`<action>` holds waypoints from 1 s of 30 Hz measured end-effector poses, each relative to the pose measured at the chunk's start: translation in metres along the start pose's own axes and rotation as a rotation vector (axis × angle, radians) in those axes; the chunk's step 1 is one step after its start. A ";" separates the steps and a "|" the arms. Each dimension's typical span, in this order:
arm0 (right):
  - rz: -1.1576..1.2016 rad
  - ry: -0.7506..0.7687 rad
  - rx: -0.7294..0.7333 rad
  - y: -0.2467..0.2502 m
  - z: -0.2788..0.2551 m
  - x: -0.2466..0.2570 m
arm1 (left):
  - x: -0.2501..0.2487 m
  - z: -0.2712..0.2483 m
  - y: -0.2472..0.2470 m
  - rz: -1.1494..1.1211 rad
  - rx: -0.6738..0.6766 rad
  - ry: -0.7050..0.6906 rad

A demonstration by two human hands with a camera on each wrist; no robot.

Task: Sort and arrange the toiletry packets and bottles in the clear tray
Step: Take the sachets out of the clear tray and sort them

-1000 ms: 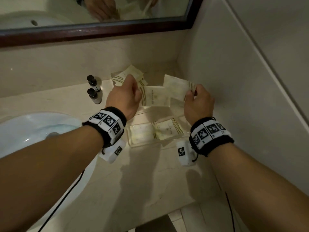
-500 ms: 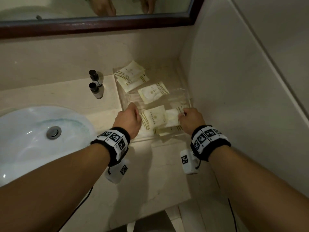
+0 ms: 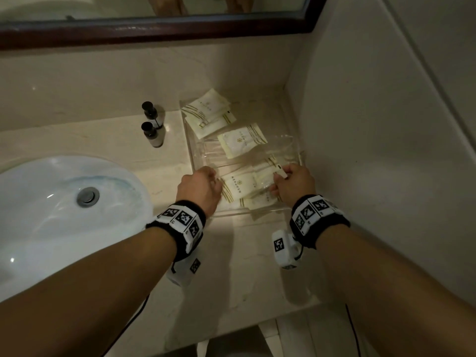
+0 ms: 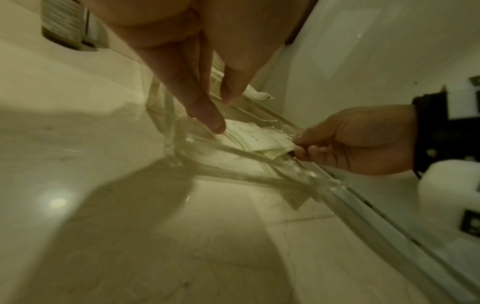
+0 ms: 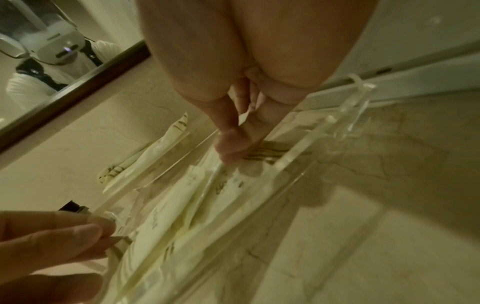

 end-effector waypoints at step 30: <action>0.102 0.151 0.145 -0.014 -0.004 -0.015 | -0.033 -0.010 -0.026 0.704 0.219 -0.374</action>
Point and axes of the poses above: each hand's wrist, its own z-axis towards the middle knuckle, its own y-axis out of the back of the hand, x = y × z, the point moved 7 cm from there along z, towards the middle knuckle, and after that the axes turned 1 degree about -y, right-handed, at the moved point
